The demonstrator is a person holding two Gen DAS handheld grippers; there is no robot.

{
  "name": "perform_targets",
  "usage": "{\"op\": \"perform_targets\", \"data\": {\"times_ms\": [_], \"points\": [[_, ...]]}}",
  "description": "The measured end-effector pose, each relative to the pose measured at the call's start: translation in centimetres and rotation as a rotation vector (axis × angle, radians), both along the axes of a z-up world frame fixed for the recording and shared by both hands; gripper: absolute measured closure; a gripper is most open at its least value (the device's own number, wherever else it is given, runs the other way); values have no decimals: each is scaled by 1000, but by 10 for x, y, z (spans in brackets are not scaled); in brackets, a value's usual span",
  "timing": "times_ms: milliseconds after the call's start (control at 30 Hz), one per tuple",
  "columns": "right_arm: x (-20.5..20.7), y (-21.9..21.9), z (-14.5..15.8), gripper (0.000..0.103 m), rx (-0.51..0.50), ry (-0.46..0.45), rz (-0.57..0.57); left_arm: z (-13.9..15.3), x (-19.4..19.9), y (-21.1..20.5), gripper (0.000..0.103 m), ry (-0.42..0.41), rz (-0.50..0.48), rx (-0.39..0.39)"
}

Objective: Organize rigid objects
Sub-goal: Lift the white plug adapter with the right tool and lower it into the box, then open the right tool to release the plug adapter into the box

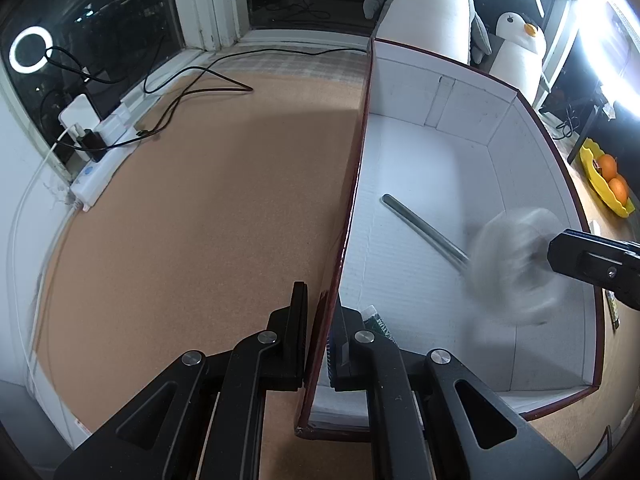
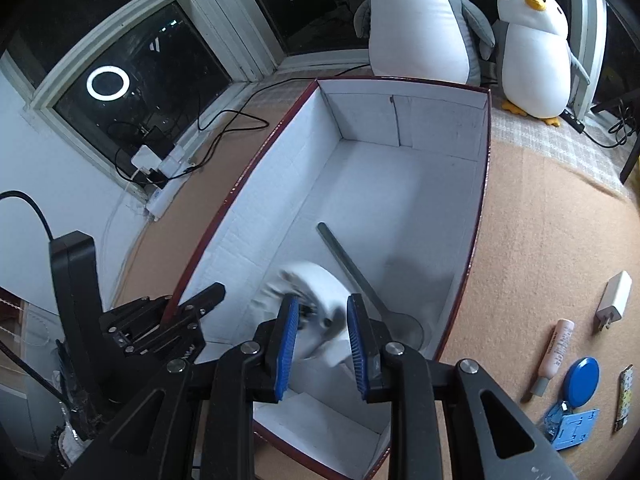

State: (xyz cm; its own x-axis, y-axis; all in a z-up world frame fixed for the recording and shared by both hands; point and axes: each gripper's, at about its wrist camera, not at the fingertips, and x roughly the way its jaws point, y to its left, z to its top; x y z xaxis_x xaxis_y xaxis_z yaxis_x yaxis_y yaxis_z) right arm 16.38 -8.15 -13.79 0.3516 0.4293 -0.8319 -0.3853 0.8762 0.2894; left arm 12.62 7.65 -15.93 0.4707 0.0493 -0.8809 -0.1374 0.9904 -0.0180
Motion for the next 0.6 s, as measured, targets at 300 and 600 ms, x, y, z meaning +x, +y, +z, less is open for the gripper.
{"op": "perform_targets", "data": {"times_ms": [300, 600], "points": [[-6, -2, 7, 70, -5, -20, -14, -1, 1, -1, 96, 4, -12, 2], [-12, -26, 18, 63, 25, -38, -85, -1, 7, -4, 96, 7, -41, 16]]}}
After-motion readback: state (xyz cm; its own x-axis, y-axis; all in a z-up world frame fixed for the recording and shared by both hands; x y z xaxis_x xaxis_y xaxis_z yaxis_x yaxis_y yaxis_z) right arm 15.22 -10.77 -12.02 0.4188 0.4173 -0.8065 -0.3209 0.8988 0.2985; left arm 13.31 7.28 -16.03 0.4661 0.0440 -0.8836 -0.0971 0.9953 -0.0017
